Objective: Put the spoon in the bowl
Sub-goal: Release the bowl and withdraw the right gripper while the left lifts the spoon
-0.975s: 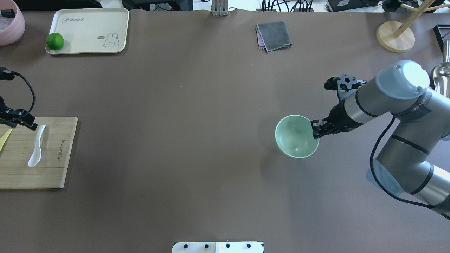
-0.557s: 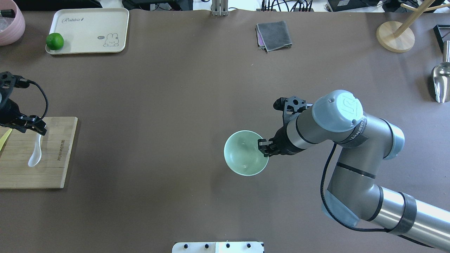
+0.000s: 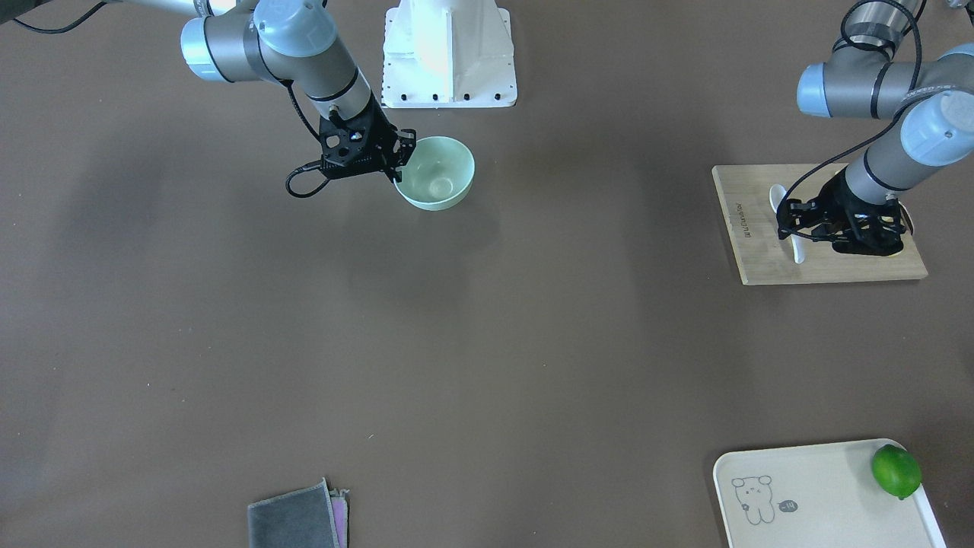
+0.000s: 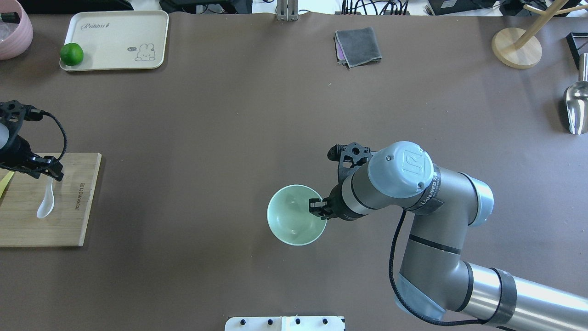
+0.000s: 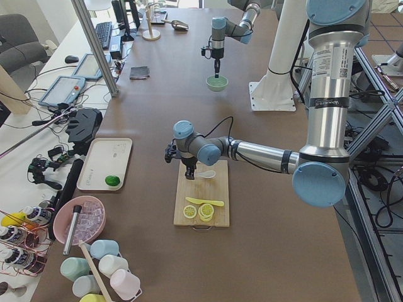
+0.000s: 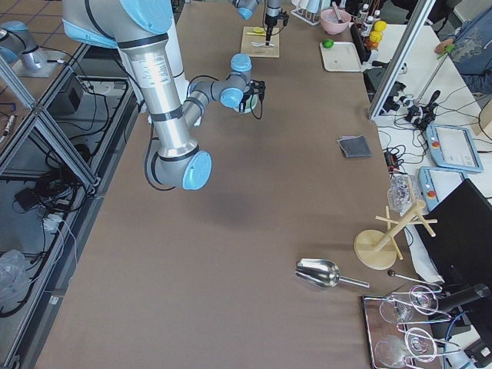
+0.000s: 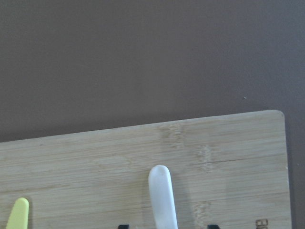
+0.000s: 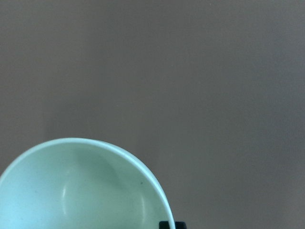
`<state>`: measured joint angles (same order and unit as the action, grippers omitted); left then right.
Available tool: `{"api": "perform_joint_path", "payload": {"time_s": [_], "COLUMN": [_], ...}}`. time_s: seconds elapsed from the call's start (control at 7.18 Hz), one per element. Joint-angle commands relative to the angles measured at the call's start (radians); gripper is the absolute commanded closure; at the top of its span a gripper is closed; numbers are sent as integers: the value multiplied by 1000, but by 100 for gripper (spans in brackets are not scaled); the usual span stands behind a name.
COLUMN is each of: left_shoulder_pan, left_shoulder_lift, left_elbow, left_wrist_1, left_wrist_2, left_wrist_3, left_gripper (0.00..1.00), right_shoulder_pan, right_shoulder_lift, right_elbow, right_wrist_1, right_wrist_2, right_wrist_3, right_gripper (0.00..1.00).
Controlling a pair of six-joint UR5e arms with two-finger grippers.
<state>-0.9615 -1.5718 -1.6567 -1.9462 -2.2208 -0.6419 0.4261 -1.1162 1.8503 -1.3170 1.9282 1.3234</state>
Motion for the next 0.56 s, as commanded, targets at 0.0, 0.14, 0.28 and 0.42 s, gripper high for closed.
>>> {"api": "perform_joint_path", "payload": {"time_s": [0.0,0.14,0.28,0.42], "left_shoulder_pan": [23,24,23,23], "left_shoulder_lift": [1,1,1,0], "left_elbow": [18,18,17,8], "left_wrist_1": [-51,-51,-51,-51], "left_wrist_2": [10,12,12,12], "left_wrist_3": [-59,-62,-62,-65], "left_gripper": [54,88,100,100], "right_shoulder_pan": [-19,-21,-23,-23], "right_shoulder_lift": [6,12,10,12], "right_elbow": [-8,-8,-8,-8], "right_wrist_1": [-10,-10,-10,-8], "right_wrist_2": [-11,-9,-11,-17], "right_wrist_3": [3,10,32,45], "right_gripper": [100,96,43,2]}}
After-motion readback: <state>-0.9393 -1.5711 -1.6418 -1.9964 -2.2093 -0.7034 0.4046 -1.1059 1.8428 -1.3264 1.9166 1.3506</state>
